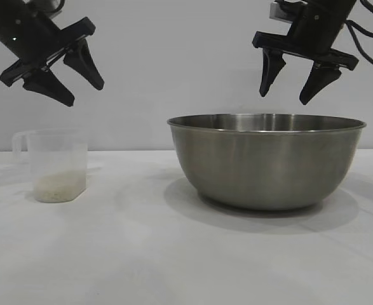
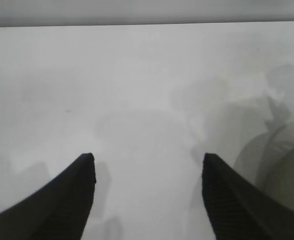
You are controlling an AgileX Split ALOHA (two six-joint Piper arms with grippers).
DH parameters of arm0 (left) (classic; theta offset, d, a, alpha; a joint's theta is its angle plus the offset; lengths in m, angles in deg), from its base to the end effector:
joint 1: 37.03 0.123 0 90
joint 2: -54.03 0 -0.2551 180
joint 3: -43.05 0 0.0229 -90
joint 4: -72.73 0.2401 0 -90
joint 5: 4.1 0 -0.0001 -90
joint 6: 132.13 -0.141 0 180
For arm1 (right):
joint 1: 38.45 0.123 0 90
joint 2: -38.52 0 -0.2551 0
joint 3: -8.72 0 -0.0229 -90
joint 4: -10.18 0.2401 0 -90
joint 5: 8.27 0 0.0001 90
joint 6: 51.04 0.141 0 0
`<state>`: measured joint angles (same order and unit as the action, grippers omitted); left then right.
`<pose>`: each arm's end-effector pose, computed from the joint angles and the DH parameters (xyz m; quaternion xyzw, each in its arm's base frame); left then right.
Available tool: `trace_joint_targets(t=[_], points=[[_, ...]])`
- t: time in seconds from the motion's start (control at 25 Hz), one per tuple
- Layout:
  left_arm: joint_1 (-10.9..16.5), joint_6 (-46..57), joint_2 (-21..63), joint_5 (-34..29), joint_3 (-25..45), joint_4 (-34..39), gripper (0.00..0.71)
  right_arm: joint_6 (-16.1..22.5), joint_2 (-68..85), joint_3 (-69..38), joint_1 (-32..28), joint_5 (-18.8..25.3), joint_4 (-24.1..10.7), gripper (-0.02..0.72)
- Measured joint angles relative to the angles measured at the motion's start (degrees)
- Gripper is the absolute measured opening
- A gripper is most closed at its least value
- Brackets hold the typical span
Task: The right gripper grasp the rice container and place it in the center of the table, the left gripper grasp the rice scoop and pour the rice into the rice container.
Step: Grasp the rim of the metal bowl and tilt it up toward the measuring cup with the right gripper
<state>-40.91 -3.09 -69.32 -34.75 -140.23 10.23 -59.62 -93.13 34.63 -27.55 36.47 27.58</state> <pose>0.4424 -0.0940 0.1461 0.0569 0.9023 -0.2517 0.3453 0.4632 0.1195 0.1522 -0.0860 0.9551 0.1354 0.2491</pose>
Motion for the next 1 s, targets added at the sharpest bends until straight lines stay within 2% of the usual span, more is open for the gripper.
trace_joint_targets(t=[0.48,0.6,0.8,1.0], points=[[0.00,0.00,0.00,-0.13,0.00,0.00,0.440,-0.09,0.00,0.00,0.00,0.10,0.00,0.486],[0.00,0.00,0.00,-0.13,0.00,0.00,0.440,-0.09,0.00,0.00,0.00,1.23,0.00,0.486],[0.00,0.00,0.00,-0.16,0.00,0.00,0.440,-0.09,1.52,0.00,0.00,6.01,-1.59,0.486],[0.00,0.00,0.00,-0.25,0.00,0.00,0.440,0.06,5.14,0.00,0.00,14.73,-4.66,0.486]])
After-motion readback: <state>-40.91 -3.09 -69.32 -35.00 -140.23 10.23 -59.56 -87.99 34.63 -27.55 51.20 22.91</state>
